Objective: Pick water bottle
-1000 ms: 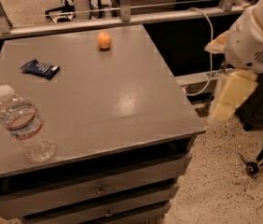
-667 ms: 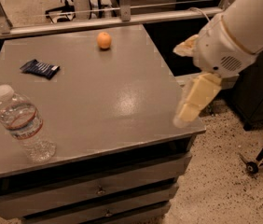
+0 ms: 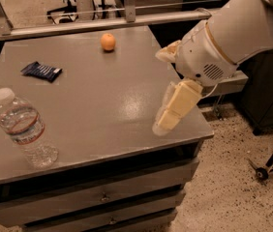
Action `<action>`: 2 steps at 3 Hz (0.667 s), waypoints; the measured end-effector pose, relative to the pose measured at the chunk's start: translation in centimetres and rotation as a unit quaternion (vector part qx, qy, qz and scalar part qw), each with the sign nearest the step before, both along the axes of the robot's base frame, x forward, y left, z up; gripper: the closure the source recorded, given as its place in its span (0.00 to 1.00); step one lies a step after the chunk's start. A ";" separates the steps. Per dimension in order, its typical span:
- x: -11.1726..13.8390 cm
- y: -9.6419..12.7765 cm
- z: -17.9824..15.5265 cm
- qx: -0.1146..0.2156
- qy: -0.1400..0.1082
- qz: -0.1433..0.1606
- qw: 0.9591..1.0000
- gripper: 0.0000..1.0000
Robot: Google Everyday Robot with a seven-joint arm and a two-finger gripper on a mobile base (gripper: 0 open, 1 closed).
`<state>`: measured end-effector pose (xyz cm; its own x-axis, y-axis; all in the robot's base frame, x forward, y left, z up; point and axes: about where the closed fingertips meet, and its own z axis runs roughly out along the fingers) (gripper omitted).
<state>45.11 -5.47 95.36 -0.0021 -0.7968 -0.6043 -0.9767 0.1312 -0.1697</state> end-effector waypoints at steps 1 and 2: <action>0.7 3.4 -1.4 0.037 -0.005 0.018 0.999 0.00; 1.6 9.4 -4.0 0.104 0.001 0.061 0.993 0.00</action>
Offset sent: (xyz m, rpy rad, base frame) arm 0.0294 0.1673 -0.0695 0.4019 0.0209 0.2264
